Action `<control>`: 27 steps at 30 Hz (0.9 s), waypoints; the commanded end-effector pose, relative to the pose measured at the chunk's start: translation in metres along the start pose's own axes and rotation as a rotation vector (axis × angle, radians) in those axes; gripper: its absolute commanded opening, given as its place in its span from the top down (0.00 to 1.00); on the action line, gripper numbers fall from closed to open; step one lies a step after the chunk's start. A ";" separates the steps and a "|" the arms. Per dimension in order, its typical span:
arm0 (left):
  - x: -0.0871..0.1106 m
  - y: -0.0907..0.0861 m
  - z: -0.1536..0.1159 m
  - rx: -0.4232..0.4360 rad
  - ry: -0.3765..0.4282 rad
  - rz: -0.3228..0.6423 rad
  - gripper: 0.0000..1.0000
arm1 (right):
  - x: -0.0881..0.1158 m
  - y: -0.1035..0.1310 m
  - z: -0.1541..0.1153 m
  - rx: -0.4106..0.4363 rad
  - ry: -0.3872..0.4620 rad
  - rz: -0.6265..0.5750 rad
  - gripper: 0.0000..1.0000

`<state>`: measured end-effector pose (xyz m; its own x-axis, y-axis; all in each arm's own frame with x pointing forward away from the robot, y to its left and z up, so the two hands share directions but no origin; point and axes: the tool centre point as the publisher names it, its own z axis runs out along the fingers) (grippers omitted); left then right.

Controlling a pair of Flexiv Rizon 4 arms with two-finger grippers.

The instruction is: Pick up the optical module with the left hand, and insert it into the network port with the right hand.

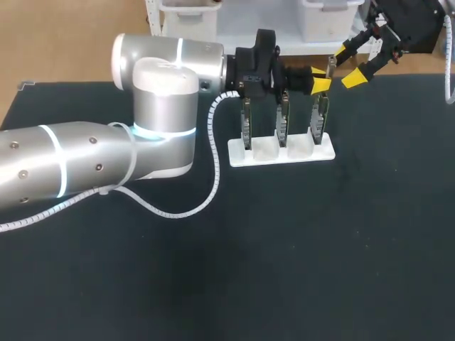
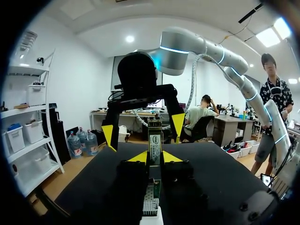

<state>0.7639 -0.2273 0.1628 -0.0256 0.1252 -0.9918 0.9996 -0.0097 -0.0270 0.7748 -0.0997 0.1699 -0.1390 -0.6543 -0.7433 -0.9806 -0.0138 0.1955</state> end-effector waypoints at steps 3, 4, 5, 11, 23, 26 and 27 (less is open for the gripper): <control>0.000 0.003 0.003 0.007 0.004 0.001 1.00 | 0.000 0.002 0.000 0.005 -0.001 -0.001 0.00; 0.000 0.003 0.003 0.007 0.005 0.002 1.00 | 0.000 0.002 0.000 0.005 -0.001 -0.001 0.00; 0.000 0.003 0.003 0.007 0.005 0.002 1.00 | 0.000 0.002 0.000 0.005 -0.001 -0.001 0.00; 0.002 0.002 0.004 0.005 0.006 -0.003 1.00 | 0.000 0.002 0.000 0.005 -0.001 -0.001 0.00; 0.003 0.001 0.004 -0.001 0.006 -0.008 1.00 | 0.000 0.002 0.000 0.005 -0.001 -0.001 0.00; 0.003 0.000 0.004 -0.004 0.007 -0.009 1.00 | 0.000 0.002 0.000 0.005 -0.001 -0.001 0.00; 0.003 0.000 0.004 -0.004 0.007 -0.010 1.00 | 0.000 0.002 0.000 0.005 -0.001 -0.001 0.00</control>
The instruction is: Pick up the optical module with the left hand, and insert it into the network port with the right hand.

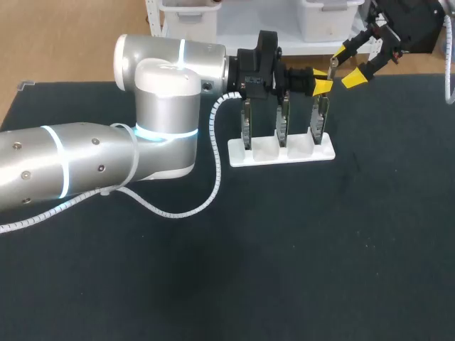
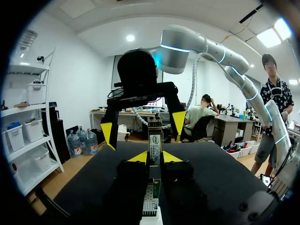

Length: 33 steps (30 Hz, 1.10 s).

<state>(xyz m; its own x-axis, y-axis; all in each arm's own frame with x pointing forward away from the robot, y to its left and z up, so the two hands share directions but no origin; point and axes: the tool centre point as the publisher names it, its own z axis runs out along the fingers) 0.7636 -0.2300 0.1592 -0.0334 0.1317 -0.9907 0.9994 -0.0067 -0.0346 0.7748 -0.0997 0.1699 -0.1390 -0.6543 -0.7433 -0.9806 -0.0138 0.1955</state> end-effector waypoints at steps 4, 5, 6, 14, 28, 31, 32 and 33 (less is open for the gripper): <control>0.001 0.000 0.001 -0.004 0.001 -0.003 1.00 | 0.000 0.002 0.000 0.005 -0.001 -0.001 0.00; 0.001 0.000 0.001 -0.005 0.002 -0.003 1.00 | 0.000 0.002 0.000 0.005 -0.001 -0.001 0.00; 0.001 0.000 0.001 -0.005 0.002 -0.003 1.00 | 0.000 0.002 0.000 0.005 -0.001 -0.001 0.00; 0.001 0.000 0.001 -0.006 0.008 -0.007 1.00 | 0.000 0.002 0.000 0.005 -0.001 -0.001 0.00; 0.001 0.000 0.001 -0.006 0.008 -0.007 1.00 | -0.001 0.000 -0.002 0.022 -0.002 -0.004 0.00; 0.001 0.000 0.001 -0.006 0.008 -0.007 1.00 | -0.004 -0.001 -0.005 0.039 -0.005 -0.009 0.00; 0.001 0.000 0.001 -0.006 0.008 -0.007 1.00 | -0.005 -0.002 -0.006 0.051 -0.005 -0.012 0.00; 0.001 0.000 0.001 -0.006 0.008 -0.007 1.00 | -0.006 -0.003 -0.006 0.052 -0.005 -0.012 0.00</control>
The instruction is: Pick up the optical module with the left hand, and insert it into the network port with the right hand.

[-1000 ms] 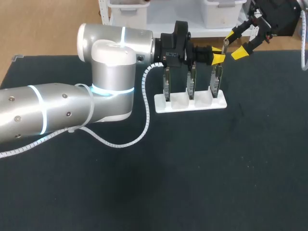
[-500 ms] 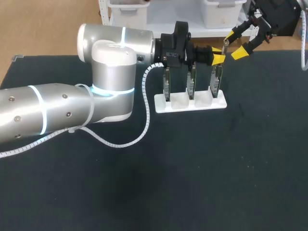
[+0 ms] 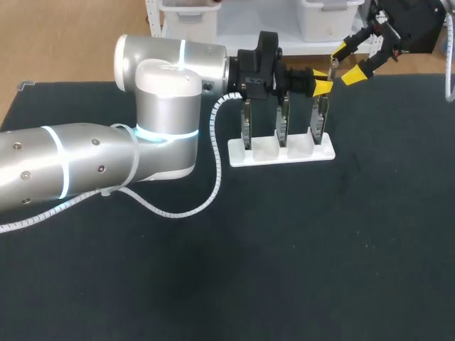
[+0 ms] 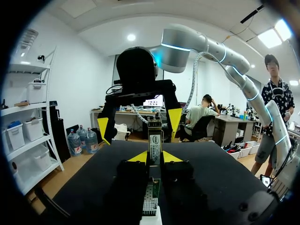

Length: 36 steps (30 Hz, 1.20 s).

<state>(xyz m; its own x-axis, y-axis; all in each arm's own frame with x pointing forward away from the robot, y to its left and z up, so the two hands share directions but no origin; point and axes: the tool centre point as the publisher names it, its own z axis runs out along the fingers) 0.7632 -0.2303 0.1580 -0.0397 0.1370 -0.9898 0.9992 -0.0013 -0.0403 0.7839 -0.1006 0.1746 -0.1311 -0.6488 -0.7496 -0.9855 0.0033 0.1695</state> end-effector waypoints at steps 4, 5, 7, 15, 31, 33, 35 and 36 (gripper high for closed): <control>0.000 0.000 0.000 -0.001 0.002 -0.001 1.00 | -0.007 0.006 -0.003 0.023 0.002 -0.016 0.00; 0.000 0.000 0.000 -0.001 0.002 -0.001 1.00 | -0.008 0.007 -0.003 0.022 0.001 -0.019 0.00; 0.000 0.000 0.000 -0.001 0.002 -0.001 1.00 | -0.011 0.010 -0.003 0.018 -0.001 -0.024 0.00; 0.000 0.000 0.000 -0.001 0.002 -0.001 1.00 | -0.018 0.021 -0.001 -0.001 -0.010 -0.041 0.00; 0.000 0.000 0.000 -0.001 0.002 -0.001 1.00 | -0.028 0.031 0.007 -0.019 -0.020 -0.057 0.00; 0.000 0.000 0.000 -0.001 0.002 -0.001 1.00 | -0.030 0.030 0.008 -0.018 -0.022 -0.059 0.00; 0.000 0.000 0.000 -0.001 0.002 -0.001 1.00 | -0.031 0.031 0.008 -0.019 -0.024 -0.062 0.00; 0.000 0.000 0.000 -0.001 0.002 -0.001 1.00 | -0.031 0.031 0.009 -0.019 -0.024 -0.062 0.00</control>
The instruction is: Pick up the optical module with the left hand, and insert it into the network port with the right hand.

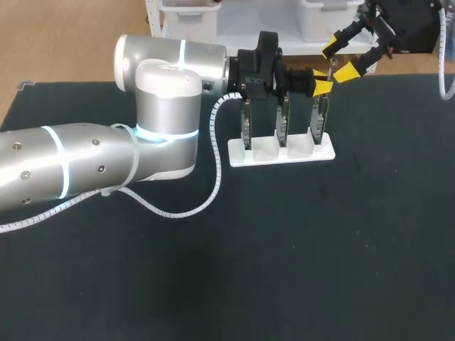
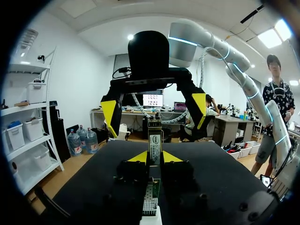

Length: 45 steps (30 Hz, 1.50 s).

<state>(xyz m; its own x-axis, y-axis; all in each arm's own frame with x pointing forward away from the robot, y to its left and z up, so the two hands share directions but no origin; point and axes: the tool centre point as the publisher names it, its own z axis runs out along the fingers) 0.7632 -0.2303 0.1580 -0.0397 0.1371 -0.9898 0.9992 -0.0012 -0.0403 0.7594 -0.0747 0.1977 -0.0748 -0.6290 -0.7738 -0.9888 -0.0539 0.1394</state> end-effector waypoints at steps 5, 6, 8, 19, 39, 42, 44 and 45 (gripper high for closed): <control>0.000 0.000 0.000 -0.001 0.002 -0.001 1.00 | -0.001 0.001 0.001 0.007 -0.002 -0.002 0.00; 0.000 0.000 0.000 -0.001 0.002 -0.001 1.00 | -0.001 0.000 0.001 0.009 -0.002 -0.002 0.00; 0.000 0.000 0.000 -0.001 0.002 -0.001 1.00 | -0.001 0.000 0.001 0.008 -0.001 -0.002 0.00; 0.000 0.000 0.000 -0.001 0.002 -0.001 1.00 | 0.003 -0.001 -0.001 0.007 0.009 -0.005 0.00; 0.000 0.000 0.000 -0.001 0.002 -0.001 1.00 | 0.005 -0.004 -0.002 0.032 -0.002 0.003 1.00; 0.000 0.000 0.000 -0.001 0.002 -0.001 1.00 | 0.005 -0.004 -0.002 0.035 -0.003 0.003 1.00; 0.000 0.000 0.000 -0.001 0.002 -0.001 1.00 | 0.005 -0.005 -0.002 0.036 -0.003 0.003 1.00; 0.000 0.000 0.000 -0.001 0.002 -0.001 1.00 | 0.004 -0.005 -0.002 0.037 -0.003 0.003 1.00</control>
<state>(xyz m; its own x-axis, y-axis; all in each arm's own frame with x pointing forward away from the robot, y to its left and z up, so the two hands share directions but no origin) 0.7633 -0.2302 0.1580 -0.0397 0.1372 -0.9897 0.9992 -0.0009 -0.0402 0.7671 -0.0787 0.1949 -0.0790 -0.6277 -0.7744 -0.9918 -0.0292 0.1248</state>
